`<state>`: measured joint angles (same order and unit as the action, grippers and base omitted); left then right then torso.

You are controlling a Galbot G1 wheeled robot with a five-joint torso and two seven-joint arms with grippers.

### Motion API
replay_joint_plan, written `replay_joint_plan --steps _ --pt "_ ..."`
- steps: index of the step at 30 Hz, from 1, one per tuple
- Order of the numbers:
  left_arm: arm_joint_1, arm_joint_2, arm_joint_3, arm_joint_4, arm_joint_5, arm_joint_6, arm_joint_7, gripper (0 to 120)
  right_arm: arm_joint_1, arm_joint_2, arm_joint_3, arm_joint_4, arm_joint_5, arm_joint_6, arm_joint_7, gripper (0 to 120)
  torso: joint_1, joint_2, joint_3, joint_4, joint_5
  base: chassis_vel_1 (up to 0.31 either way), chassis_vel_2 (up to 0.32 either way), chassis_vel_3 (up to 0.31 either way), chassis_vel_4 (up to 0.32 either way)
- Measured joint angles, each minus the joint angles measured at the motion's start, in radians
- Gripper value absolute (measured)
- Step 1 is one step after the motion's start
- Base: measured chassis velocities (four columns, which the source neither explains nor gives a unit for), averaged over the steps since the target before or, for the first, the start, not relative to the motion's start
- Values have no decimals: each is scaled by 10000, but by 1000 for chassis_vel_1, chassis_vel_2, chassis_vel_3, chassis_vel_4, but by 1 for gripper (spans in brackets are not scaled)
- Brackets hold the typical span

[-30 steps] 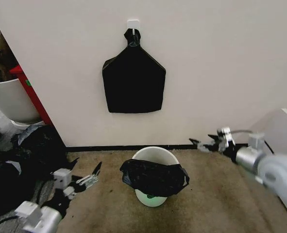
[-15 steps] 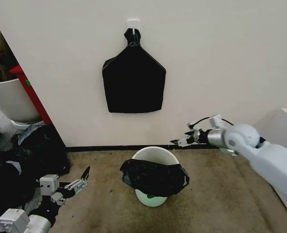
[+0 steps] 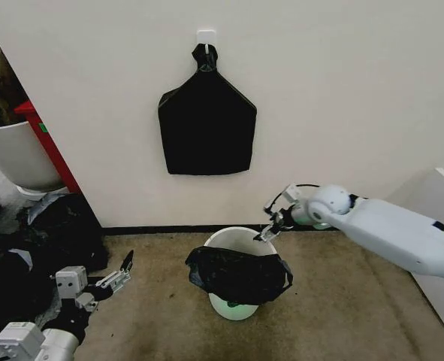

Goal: Place the garbage bag over the trash bin.

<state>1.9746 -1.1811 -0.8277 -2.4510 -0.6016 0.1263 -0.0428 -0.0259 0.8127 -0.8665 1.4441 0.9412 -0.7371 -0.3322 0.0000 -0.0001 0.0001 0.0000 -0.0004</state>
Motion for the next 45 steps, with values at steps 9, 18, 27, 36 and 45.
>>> replay_joint_plan --steps 9,18,27,36,45 --pt "-139 19 196 24 121 -96 38 100 116 838 -535 -1152 126 5 124 91 0 0 0 0 3 0 0 0 0" --pt "-444 30 315 269 313 -575 -45 100 337 1391 -1023 -1661 772 12 144 60 0 0 -1 1 2 0 0 0 0" --pt "-522 -3 365 262 324 -713 -77 100 549 1715 -1491 -1822 1071 24 129 25 0 1 -2 -3 0 0 0 0 0" --pt "-420 -57 427 219 443 -845 -74 100 543 1366 -1430 -1480 1171 23 154 1 0 1 0 2 4 0 0 0 0" --pt "-516 -8 643 190 599 -894 -99 100 629 219 -972 -530 2162 13 937 0 0 0 1 2 8 0 0 0 0"
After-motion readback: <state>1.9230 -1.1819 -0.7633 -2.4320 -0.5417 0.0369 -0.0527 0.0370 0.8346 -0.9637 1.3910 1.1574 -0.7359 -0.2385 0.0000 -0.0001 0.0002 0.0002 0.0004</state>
